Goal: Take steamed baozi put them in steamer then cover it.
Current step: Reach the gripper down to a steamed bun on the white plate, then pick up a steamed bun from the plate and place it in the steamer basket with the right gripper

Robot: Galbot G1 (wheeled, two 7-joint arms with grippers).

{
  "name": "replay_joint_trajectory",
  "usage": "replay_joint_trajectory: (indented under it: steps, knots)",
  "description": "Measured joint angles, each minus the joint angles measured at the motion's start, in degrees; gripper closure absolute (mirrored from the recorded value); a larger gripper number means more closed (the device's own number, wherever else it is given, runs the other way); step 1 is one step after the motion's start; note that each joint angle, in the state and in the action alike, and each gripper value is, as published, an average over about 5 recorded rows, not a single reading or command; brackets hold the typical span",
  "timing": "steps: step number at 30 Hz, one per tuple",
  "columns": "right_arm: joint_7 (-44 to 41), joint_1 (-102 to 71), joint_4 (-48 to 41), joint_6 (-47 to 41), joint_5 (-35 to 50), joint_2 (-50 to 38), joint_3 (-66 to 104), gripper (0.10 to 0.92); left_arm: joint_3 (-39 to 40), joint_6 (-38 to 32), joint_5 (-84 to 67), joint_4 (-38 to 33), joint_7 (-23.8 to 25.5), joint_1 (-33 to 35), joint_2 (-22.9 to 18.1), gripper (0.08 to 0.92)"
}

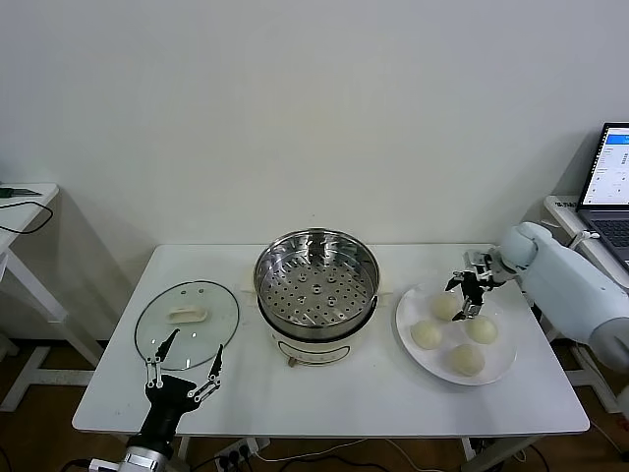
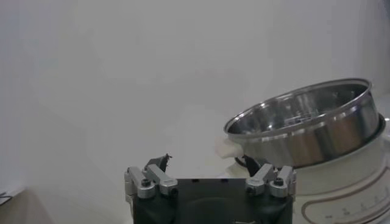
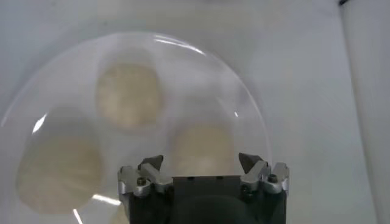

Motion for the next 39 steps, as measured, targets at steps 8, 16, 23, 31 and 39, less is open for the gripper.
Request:
replay_joint_trajectory:
  steps: [8,16,23,31,39]
  knots:
    - [0.1,0.2,-2.9,0.5,-2.8,2.7,-0.2,0.215,0.3,-0.1,0.0,0.2,-0.1,-0.1,-0.1,0.177]
    - [-0.1,1.1,-3.2,1.1,-3.6,3.3,-0.8,0.327,0.4,0.0,0.0,0.1,-0.3,0.0,-0.2,0.177]
    - [-0.2,4.0,0.5,3.6,-1.7,1.6,-3.2,0.338,0.3,0.1,0.0,-0.5,-0.4,0.2,-0.3,0.177]
    - [-0.5,13.4,10.6,12.6,-0.1,-0.1,-10.1,0.325,0.7,0.1,-0.1,-0.9,-0.4,0.1,-0.1,0.177]
    - [-0.4,23.4,18.3,23.8,-0.5,3.4,-16.9,0.321,1.3,0.2,-0.2,-1.3,-0.5,0.2,0.1,0.177]
